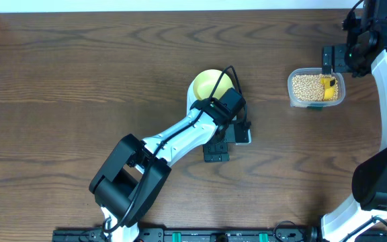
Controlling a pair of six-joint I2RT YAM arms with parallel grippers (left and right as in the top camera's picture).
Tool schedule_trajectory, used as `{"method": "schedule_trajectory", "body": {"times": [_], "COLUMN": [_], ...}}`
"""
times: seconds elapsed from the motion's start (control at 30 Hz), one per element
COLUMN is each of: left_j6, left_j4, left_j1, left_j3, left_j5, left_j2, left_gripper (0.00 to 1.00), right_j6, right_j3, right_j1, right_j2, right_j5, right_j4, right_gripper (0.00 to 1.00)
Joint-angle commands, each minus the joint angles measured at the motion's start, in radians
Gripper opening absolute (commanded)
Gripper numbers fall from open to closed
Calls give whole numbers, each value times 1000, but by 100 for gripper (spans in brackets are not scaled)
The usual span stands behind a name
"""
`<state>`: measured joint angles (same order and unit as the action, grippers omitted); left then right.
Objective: Scoop item into bowl and weigh 50g on scale
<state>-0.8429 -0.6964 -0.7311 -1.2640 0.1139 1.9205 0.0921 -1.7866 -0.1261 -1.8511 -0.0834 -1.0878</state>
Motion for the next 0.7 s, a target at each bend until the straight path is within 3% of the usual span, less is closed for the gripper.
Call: {"method": "schedule_trajectory", "body": {"times": [0.0, 0.67], "left_j6": [-17, -55], "left_j4": [-11, -54], "left_j1": [0, 2], "left_j3": [-12, -17], "left_j5": [37, 85], "left_j2": [4, 8], "left_gripper": [98, 98], "right_j6": [-1, -1], "right_j3": [-11, -11], "right_j1": [-3, -3], "right_j2": [5, 5], "right_j5": [-8, -8], "right_j4": [-2, -2], "right_gripper": [99, 99]}}
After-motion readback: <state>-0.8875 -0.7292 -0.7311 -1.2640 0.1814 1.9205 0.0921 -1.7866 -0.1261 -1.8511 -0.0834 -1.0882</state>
